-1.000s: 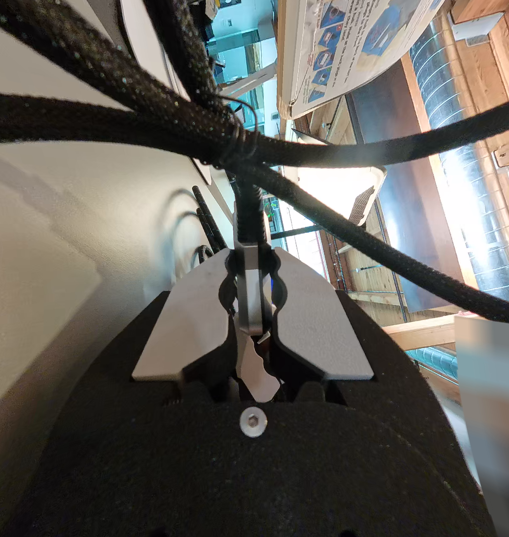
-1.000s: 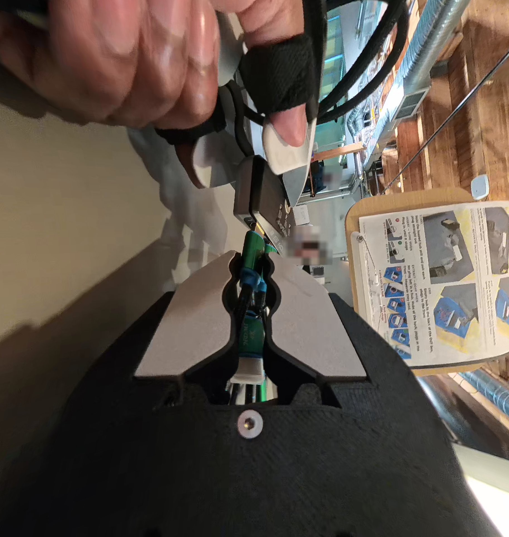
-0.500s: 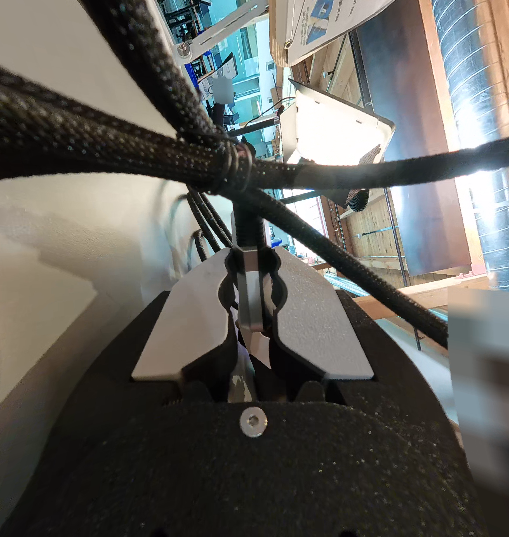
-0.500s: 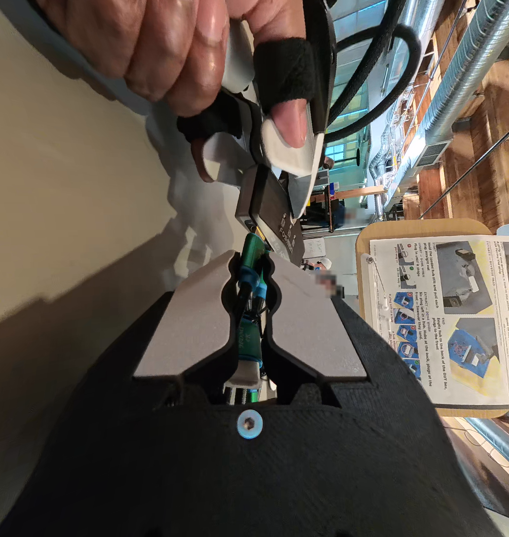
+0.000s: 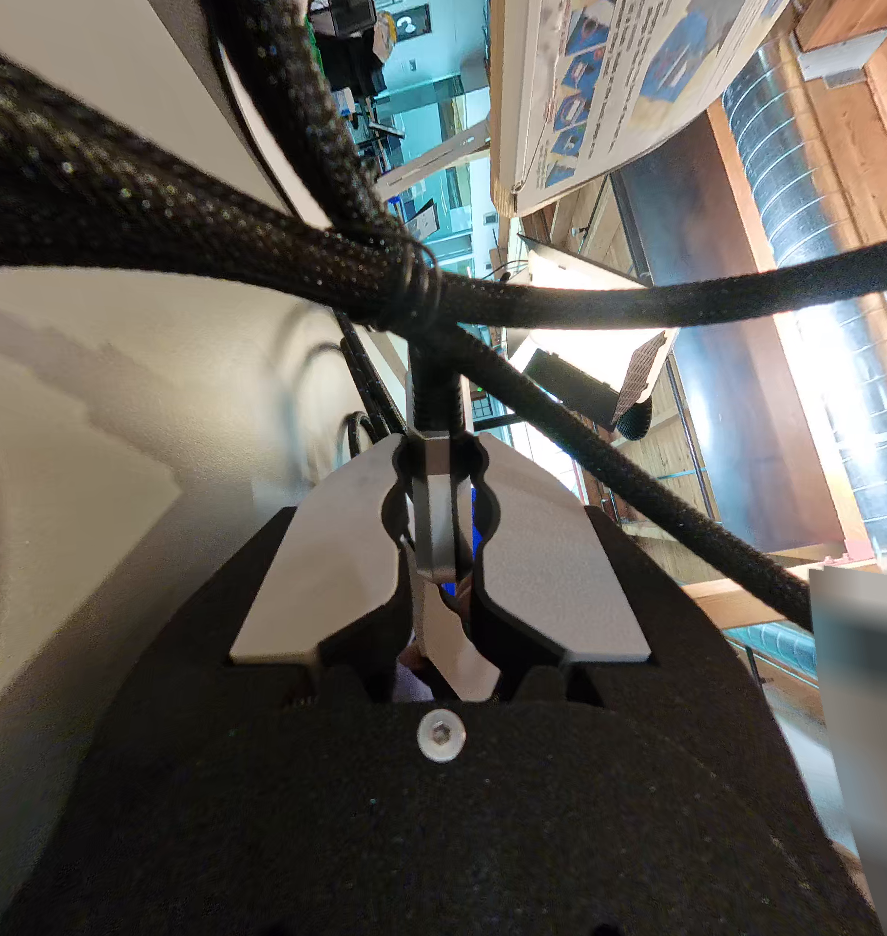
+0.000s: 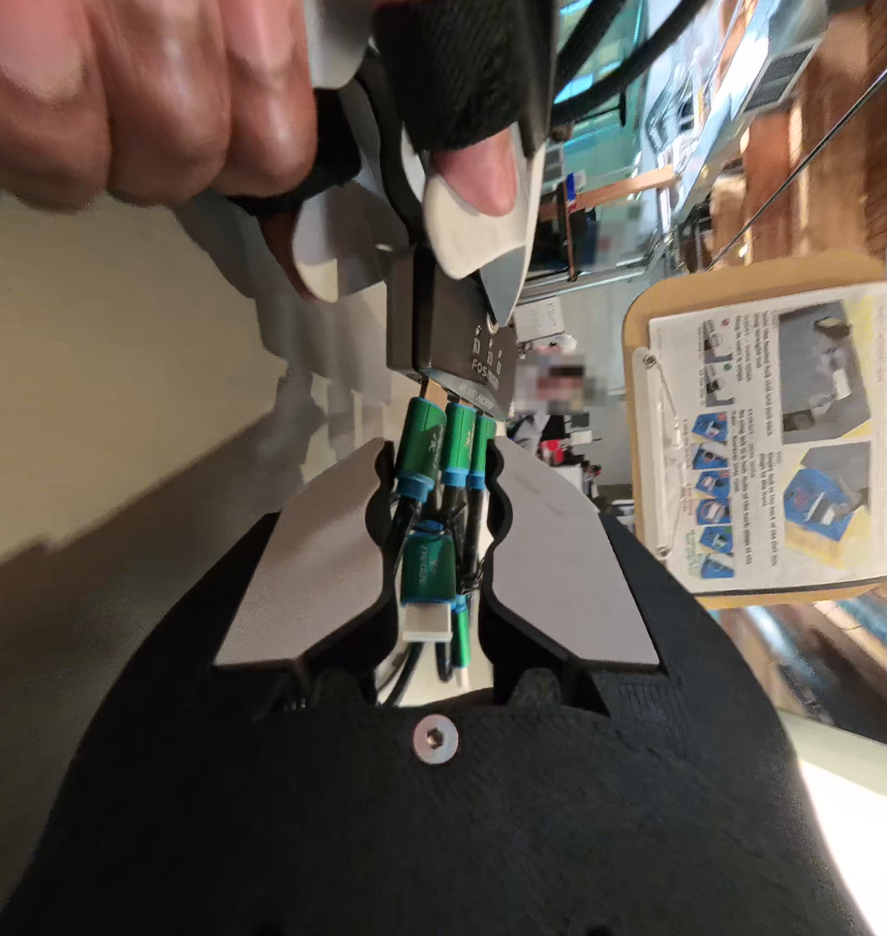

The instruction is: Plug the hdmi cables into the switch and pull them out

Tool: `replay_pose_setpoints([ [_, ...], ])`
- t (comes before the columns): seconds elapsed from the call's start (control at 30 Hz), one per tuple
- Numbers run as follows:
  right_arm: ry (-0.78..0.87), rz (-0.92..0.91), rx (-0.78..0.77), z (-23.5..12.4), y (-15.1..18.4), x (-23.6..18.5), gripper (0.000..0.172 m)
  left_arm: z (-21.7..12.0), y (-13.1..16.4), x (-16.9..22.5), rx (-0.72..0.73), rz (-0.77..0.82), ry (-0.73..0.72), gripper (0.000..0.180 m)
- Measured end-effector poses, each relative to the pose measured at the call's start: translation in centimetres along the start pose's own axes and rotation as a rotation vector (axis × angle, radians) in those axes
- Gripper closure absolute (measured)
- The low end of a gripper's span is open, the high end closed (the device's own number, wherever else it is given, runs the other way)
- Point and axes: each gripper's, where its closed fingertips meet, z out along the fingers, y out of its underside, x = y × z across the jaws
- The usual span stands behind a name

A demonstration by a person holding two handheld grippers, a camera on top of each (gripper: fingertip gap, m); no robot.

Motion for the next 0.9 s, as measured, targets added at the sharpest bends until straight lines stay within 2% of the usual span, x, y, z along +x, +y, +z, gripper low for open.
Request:
replay_pose_setpoints([
  [0.13,-0.041,0.181,-0.116,-0.9,-0.4,-0.9,0.138,-0.2,-0.6,0.1,0.025,-0.005,0.015,0.159],
  [0.2,0.004,0.150,-0.186,-0.9,0.6,-1.5,0.143,-0.2,-0.6,0.2,0.020,-0.014,0.029,0.159],
  [0.27,0.058,0.118,-0.167,-0.6,1.0,-1.1,0.159,-0.2,-0.5,0.1,0.009,-0.020,0.027,0.159],
  [0.37,0.071,0.134,-0.133,-0.4,1.4,-0.2,0.159,0.0,-0.3,0.4,-0.011,-0.015,0.049,0.159],
  [0.47,0.093,0.034,-0.060,-0.3,1.1,-0.1,0.160,-0.2,-0.3,0.3,-0.019,-0.028,0.050,0.159],
  [0.6,0.074,-0.011,0.069,-0.5,0.9,0.0,0.160,-0.2,0.1,0.5,-0.057,-0.023,0.065,0.159],
  [0.9,0.061,-0.047,0.139,-1.1,0.9,0.5,0.161,-0.1,0.7,1.2,-0.103,0.003,0.097,0.159],
])
